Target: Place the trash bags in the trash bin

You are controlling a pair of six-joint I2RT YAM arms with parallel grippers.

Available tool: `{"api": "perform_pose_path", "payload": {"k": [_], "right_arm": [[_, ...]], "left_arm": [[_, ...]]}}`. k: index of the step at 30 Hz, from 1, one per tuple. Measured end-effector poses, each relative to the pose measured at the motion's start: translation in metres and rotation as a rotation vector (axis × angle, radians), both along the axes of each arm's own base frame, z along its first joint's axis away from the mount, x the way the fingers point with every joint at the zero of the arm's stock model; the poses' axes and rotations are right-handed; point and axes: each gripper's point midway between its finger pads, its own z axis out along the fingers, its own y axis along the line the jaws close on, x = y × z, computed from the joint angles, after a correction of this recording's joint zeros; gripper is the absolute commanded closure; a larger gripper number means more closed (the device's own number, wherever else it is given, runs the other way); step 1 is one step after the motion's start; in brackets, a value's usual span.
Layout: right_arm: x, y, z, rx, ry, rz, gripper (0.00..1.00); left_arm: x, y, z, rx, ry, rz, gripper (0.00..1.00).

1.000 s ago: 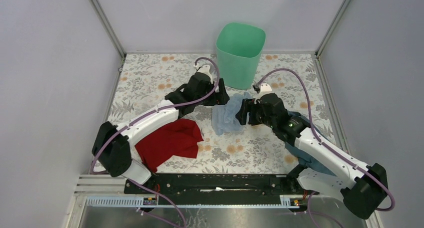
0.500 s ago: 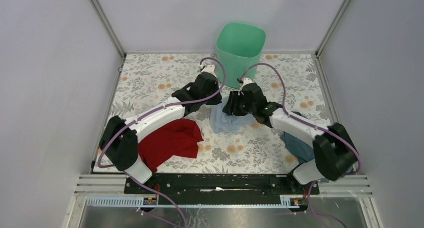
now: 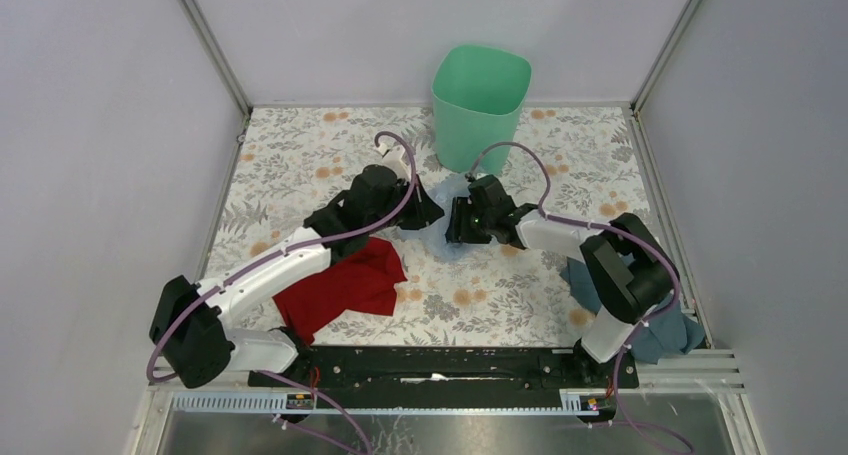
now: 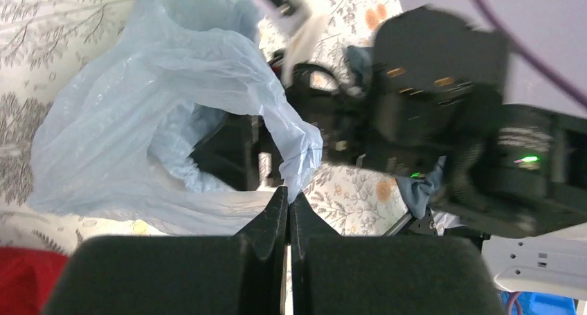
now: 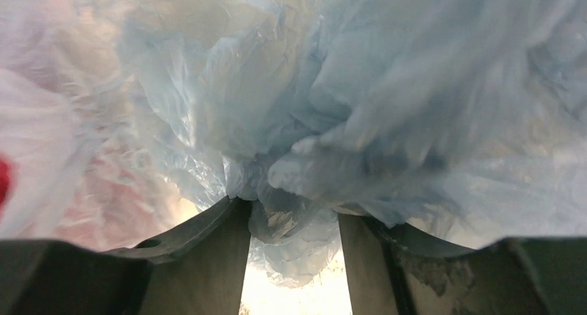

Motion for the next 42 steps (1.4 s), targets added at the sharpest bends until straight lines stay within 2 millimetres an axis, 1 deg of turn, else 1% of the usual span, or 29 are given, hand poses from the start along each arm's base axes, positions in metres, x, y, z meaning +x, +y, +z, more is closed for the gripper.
{"api": "perform_pose_path", "payload": {"k": [1,3,4,6,8,10,11,12,13,15,16,18,19,22,23,26,28,29,30,33,37,38,41,42], "right_arm": [[0.000,0.000,0.003,0.000,-0.004,0.003,0.42],[-0.002,-0.001,0.016,0.011,-0.022,0.007,0.40],[-0.003,-0.002,0.027,0.026,-0.041,0.008,0.40],[-0.006,-0.002,0.055,0.079,-0.092,0.006,0.45],[-0.008,0.002,0.081,0.158,-0.143,-0.001,0.47],[-0.008,0.011,0.098,0.248,-0.173,-0.008,0.48],[-0.007,0.016,0.100,0.294,-0.175,-0.016,0.48],[-0.006,0.021,0.097,0.323,-0.163,-0.025,0.49],[-0.005,0.027,0.089,0.341,-0.140,-0.038,0.49],[-0.004,0.037,0.065,0.346,-0.084,-0.059,0.49],[-0.004,0.042,0.048,0.340,-0.048,-0.074,0.49],[-0.004,0.046,0.025,0.324,-0.008,-0.101,0.49],[-0.003,0.047,0.017,0.319,0.004,-0.116,0.49],[0.003,0.046,0.004,0.301,-0.001,-0.158,0.44],[0.005,0.044,0.004,0.295,-0.006,-0.164,0.41],[0.009,0.042,0.008,0.274,-0.041,-0.156,0.30],[0.006,0.038,0.016,0.250,-0.060,-0.131,0.24],[0.003,0.034,0.022,0.230,-0.071,-0.116,0.22],[0.000,0.029,0.030,0.213,-0.087,-0.102,0.21],[-0.010,0.014,0.061,0.158,-0.150,-0.045,0.19],[-0.026,-0.006,0.095,0.085,-0.199,0.022,0.15],[-0.029,-0.010,0.100,0.072,-0.205,0.033,0.14],[-0.037,-0.020,0.110,0.024,-0.214,0.064,0.01],[-0.038,-0.026,0.111,-0.001,-0.217,0.066,0.00]], "left_arm": [[-0.004,0.004,-0.004,-0.003,0.010,0.008,1.00],[-0.009,0.011,-0.015,0.005,0.032,0.022,1.00],[-0.011,0.014,-0.021,0.012,0.043,0.028,1.00],[-0.014,0.016,-0.030,0.019,0.065,0.034,1.00],[-0.017,0.017,-0.039,0.016,0.084,0.031,1.00],[-0.022,0.016,-0.042,-0.005,0.097,0.019,1.00],[-0.024,0.015,-0.043,-0.017,0.101,0.012,1.00],[-0.027,0.013,-0.042,-0.034,0.108,0.003,1.00],[-0.029,0.012,-0.041,-0.051,0.110,-0.005,1.00],[-0.033,0.008,-0.036,-0.092,0.118,-0.023,1.00],[-0.036,0.006,-0.034,-0.114,0.120,-0.033,1.00],[-0.040,0.004,-0.029,-0.149,0.125,-0.046,1.00],[-0.042,0.003,-0.026,-0.169,0.130,-0.054,1.00],[-0.046,0.001,-0.019,-0.207,0.134,-0.070,1.00],[-0.047,0.001,-0.017,-0.213,0.132,-0.070,1.00],[-0.047,0.005,-0.010,-0.221,0.116,-0.060,1.00],[-0.043,0.011,-0.008,-0.222,0.113,-0.042,1.00],[-0.040,0.014,-0.008,-0.221,0.113,-0.028,1.00],[-0.037,0.018,-0.009,-0.219,0.113,-0.014,1.00],[-0.029,0.029,-0.018,-0.200,0.120,0.025,1.00],[-0.029,0.034,-0.026,-0.165,0.131,0.032,1.00],[-0.029,0.035,-0.027,-0.160,0.131,0.030,1.00],[-0.031,0.034,-0.028,-0.154,0.130,0.016,1.00],[-0.032,0.034,-0.028,-0.155,0.131,0.011,1.00]]}}
